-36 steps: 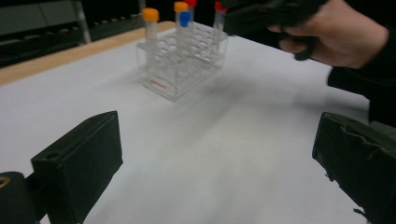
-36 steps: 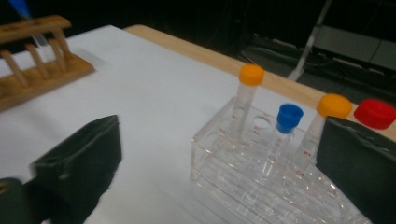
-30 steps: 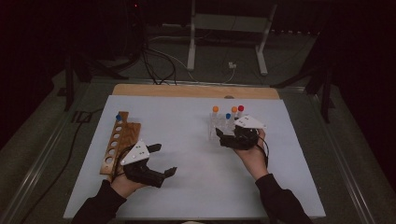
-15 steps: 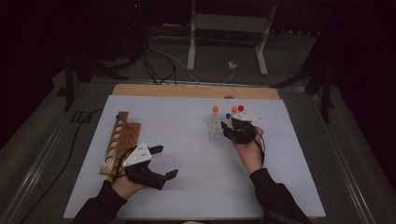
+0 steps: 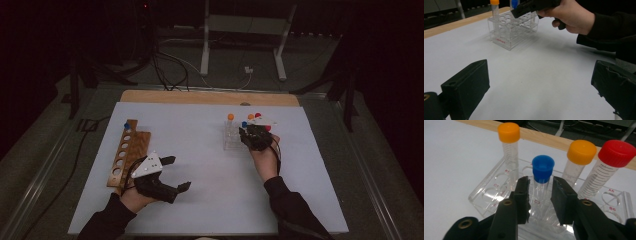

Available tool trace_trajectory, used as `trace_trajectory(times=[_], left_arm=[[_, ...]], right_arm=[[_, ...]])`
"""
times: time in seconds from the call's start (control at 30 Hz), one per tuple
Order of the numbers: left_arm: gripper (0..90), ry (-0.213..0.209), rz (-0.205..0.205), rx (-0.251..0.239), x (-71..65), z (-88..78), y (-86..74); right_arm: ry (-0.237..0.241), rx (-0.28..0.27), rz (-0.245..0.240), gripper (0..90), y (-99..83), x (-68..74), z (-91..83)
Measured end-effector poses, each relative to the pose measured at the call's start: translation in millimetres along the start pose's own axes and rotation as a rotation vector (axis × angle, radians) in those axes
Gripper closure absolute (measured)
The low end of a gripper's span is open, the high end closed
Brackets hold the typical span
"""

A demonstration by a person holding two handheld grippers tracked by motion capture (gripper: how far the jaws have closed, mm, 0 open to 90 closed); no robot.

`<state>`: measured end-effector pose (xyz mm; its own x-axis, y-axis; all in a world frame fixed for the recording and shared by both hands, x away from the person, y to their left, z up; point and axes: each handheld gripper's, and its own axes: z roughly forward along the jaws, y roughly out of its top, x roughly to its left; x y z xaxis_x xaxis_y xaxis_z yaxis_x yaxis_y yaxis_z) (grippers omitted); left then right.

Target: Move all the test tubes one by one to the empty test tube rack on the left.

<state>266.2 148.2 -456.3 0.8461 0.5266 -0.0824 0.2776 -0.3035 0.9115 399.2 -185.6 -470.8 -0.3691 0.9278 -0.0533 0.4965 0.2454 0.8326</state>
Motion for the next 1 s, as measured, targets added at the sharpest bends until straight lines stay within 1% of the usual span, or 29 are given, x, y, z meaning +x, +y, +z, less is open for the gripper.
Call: trace_trajectory(times=[0.1,0.17,0.27,0.37,0.5,0.53,0.63,0.67,0.73,1.0], left_arm=[[2.6,-0.006,0.001,-0.001,0.1,0.0,-0.1],[2.6,-0.006,-0.001,-0.001,0.4,0.0,0.0],[2.6,-0.004,0.001,0.0,0.4,0.1,-0.1],[2.6,-0.005,-0.008,0.003,1.8,0.3,-0.7],[2.6,-0.004,-0.006,0.003,1.8,0.2,-0.6],[2.6,-0.006,-0.012,0.0,2.1,0.0,-0.3],[2.6,-0.006,-0.011,-0.001,2.1,-0.1,-0.1],[2.6,-0.009,-0.013,-0.001,2.3,-0.2,0.0],[2.6,-0.009,-0.017,-0.002,2.9,-0.3,0.0],[2.6,-0.007,-0.014,0.004,3.1,-0.2,0.0]], right_arm=[[-0.009,0.002,-0.005,71.4,-0.3,-0.5,1.8],[-0.009,0.001,-0.005,75.2,-0.7,-1.3,2.7],[-0.002,-0.002,-0.009,76.3,-0.8,-1.7,2.7],[0.001,-0.019,-0.015,76.7,0.2,-0.9,0.2],[0.001,-0.033,-0.033,76.9,4.0,-0.3,-5.2],[0.003,-0.039,-0.029,76.9,4.8,-0.4,-6.9],[0.005,-0.047,-0.037,76.9,6.9,-0.9,-10.3],[0.003,-0.055,-0.049,76.9,9.2,-0.7,-14.1],[0.009,-0.063,-0.052,76.9,11.4,-1.1,-17.8],[0.016,-0.093,-0.061,76.9,18.0,-0.3,-31.3]])
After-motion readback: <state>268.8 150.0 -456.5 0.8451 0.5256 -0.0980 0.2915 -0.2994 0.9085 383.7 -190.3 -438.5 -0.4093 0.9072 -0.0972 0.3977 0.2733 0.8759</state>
